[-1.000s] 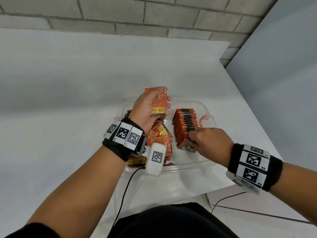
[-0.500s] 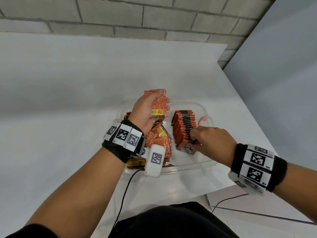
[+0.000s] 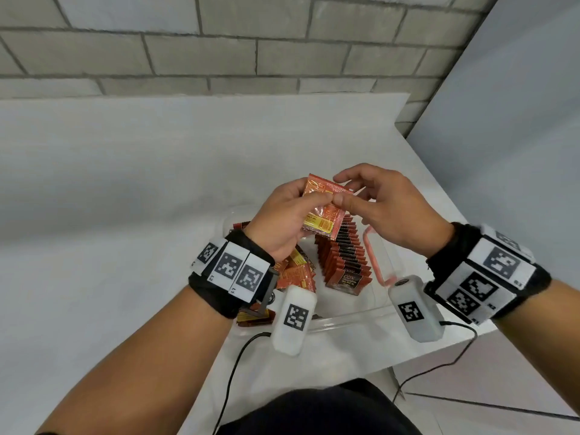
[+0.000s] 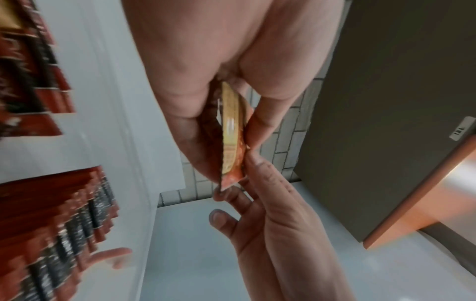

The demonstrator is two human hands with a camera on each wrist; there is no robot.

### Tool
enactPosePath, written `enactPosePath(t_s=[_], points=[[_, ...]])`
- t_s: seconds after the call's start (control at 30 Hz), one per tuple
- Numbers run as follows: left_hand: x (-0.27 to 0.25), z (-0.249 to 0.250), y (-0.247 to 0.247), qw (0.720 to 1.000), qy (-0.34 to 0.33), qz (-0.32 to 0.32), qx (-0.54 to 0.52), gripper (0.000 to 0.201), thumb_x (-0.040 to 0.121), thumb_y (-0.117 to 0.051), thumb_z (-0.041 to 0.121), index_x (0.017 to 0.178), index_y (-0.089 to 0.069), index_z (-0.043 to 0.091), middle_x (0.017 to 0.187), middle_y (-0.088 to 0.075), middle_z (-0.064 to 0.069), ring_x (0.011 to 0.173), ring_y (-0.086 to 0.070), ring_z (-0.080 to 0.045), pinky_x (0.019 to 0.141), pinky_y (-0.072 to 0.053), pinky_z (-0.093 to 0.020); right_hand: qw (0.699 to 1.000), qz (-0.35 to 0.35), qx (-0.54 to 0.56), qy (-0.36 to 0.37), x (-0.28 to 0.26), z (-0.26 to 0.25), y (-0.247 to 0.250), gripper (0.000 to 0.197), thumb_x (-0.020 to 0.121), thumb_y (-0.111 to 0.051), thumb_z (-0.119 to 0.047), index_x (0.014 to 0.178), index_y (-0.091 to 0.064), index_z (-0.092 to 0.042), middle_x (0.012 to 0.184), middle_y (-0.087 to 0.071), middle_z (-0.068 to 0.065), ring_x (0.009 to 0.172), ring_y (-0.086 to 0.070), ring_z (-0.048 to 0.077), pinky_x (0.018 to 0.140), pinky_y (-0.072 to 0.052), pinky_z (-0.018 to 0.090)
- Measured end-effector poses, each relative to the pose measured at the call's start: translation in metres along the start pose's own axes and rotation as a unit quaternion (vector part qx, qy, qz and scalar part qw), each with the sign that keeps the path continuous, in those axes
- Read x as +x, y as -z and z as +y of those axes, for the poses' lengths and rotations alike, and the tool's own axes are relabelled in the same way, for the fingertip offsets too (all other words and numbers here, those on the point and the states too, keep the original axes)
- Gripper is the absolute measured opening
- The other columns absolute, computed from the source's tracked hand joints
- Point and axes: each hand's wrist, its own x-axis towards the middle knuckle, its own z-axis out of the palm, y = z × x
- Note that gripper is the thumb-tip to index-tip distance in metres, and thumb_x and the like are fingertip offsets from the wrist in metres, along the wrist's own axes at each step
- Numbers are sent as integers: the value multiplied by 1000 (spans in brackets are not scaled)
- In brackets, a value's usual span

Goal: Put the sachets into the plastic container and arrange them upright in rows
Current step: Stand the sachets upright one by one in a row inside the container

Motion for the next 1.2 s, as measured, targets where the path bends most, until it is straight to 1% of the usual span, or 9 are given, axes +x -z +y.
enactPosePath(t_s=[0.2, 0.33, 0.4, 0.5, 0.63, 0.8, 0.93, 1.03, 1.2], points=[[8, 10, 12, 992, 68, 97, -48, 44, 90, -54, 46, 111, -58, 8, 101, -60, -13, 89, -64, -24, 77, -57, -37, 973, 183, -60, 130, 4, 7, 0, 8, 83, -71, -13, 81, -64, -14, 76, -55, -6, 67, -50, 5, 63, -38, 8], [8, 12, 8, 992, 68, 82, -63, 19, 94, -55, 12, 111, -54, 3, 95, -64, -16, 74, -68, -22, 62, -58, -29, 969, 121, -118, 178, -4, 26, -13, 9, 79, -74, -11, 86, -70, -9, 85, -47, -6, 73, -42, 2, 69, -35, 5], [11, 13, 7, 993, 41, 93, -58, 27, 92, -52, -3, 118, -52, 5, 106, -64, -19, 81, -68, -24, 60, -58, -31, 974, 79, -115, 179, -8, 30, -14, 16, 77, -75, -18, 92, -70, -14, 88, -46, -6, 80, -45, 7, 73, -33, 6], [15, 18, 3, 993, 13, 103, -51, 32, 89, -50, -10, 114, -53, 9, 106, -65, -19, 81, -69, -27, 63, -60, -35, 993, 79, -19, 86, -9, 29, -9, 28, 79, -73, -31, 104, -62, -29, 96, -52, -7, 88, -49, 6, 78, -38, 11], [17, 17, -5, 994, 8, 99, -49, 26, 88, -50, -14, 106, -51, 5, 91, -67, -19, 77, -68, -31, 72, -60, -41, 965, 85, 222, -109, -6, 26, -8, 21, 85, -69, -18, 103, -57, -20, 95, -67, 0, 84, -61, 13, 77, -50, 31], [13, 1, -19, 995, 69, 68, 1, 17, 88, -59, -2, 99, -54, 9, 94, -68, -12, 85, -69, -26, 82, -57, -43, 938, 73, 315, -126, -7, 22, -3, 12, 89, -59, 0, 86, -59, -12, 80, -67, 5, 67, -62, 12, 59, -50, 24], [8, -6, -19, 988, 129, 75, 22, 16, 91, -58, 29, 100, -57, 15, 96, -63, -6, 98, -63, -25, 92, -50, -50, 971, 77, 205, -102, -14, 24, 15, 14, 91, -58, -4, 87, -62, -17, 78, -66, 1, 68, -61, 11, 59, -47, 22], [6, -6, -12, 977, 193, 73, 54, 27, 93, -52, 39, 102, -55, 14, 102, -58, -11, 102, -59, -28, 93, -49, -49, 997, -24, 41, -56, -30, 24, 23, 9, 90, -61, -9, 91, -64, -17, 77, -66, -4, 62, -61, 3, 56, -44, 14], [6, -10, -14, 961, 261, 72, 46, 45, 92, -51, 44, 118, -48, 8, 121, -51, -21, 118, -49, -40, 99, -41, -54, 966, -211, -142, -47, -52, 35, 7, 9, 89, -62, -14, 94, -65, -20, 82, -65, -5, 73, -63, 15, 68, -51, 22]])
